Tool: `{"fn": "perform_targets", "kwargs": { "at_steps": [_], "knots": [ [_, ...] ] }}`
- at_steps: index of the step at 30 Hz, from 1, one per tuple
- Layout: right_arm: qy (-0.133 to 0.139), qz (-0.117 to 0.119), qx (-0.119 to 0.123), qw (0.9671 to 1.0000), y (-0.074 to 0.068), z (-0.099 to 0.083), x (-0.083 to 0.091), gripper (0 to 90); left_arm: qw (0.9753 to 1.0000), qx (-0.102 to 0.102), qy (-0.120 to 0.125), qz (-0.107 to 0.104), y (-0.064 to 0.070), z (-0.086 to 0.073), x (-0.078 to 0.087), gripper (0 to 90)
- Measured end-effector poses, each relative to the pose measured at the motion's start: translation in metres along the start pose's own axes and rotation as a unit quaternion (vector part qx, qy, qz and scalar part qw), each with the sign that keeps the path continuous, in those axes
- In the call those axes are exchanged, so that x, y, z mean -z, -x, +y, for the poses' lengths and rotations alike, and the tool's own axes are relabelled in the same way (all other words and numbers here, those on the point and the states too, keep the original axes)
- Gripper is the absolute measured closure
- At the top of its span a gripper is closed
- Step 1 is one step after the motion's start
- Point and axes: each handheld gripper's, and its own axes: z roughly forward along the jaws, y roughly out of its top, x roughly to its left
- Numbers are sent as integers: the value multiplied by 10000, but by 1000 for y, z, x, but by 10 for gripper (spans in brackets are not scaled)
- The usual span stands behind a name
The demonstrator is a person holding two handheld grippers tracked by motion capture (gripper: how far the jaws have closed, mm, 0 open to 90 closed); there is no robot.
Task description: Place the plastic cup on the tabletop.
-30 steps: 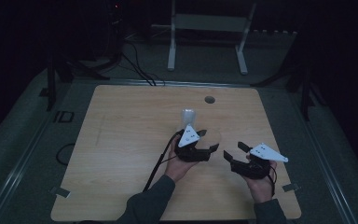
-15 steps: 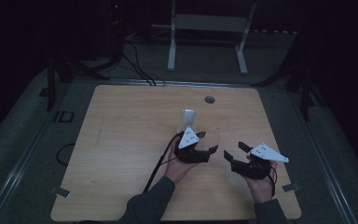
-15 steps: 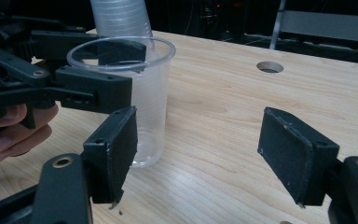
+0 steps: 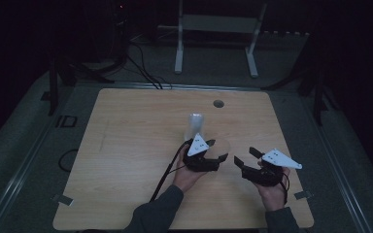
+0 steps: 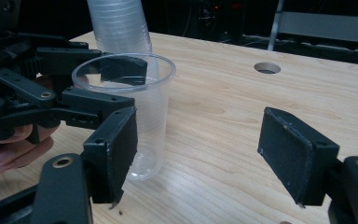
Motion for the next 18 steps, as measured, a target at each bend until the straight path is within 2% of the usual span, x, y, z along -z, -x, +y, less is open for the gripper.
{"fn": "perform_targets", "kwargs": {
  "at_steps": [18],
  "knots": [
    [8,0,-6,10000,0,0,0,280,10000,54,-57,-10,1,-8,-5,293]
  ]
}}
